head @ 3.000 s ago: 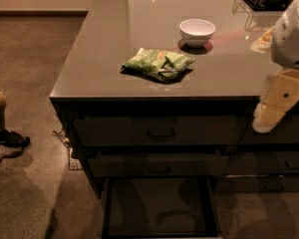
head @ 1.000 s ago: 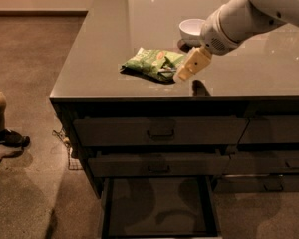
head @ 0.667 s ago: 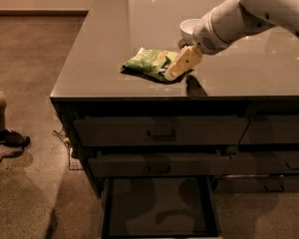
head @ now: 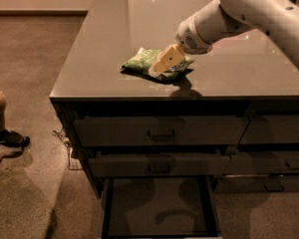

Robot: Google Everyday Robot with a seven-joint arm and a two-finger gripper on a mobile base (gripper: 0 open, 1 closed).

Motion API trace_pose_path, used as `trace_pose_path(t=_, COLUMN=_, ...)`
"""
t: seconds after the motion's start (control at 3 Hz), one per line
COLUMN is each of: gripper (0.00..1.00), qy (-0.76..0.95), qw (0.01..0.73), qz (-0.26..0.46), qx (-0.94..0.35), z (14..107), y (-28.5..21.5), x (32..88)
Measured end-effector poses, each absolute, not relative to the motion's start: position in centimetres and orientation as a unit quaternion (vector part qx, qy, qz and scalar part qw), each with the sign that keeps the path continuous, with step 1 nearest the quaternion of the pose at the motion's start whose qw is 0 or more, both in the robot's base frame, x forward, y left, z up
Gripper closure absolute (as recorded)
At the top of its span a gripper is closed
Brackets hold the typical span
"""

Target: Place green jalapeno chip bag into bottom drawer

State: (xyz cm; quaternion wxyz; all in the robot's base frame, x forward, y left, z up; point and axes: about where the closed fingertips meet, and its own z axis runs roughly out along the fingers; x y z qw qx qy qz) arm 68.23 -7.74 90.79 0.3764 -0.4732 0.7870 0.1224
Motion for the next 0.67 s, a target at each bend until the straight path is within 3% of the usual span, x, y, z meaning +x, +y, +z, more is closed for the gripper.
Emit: trace_pose_path(t=0.67, gripper=0.00, qy=0.793, qw=0.358, qz=0.150, qx=-0.471, z=88.5, y=-5.6, x=69.9)
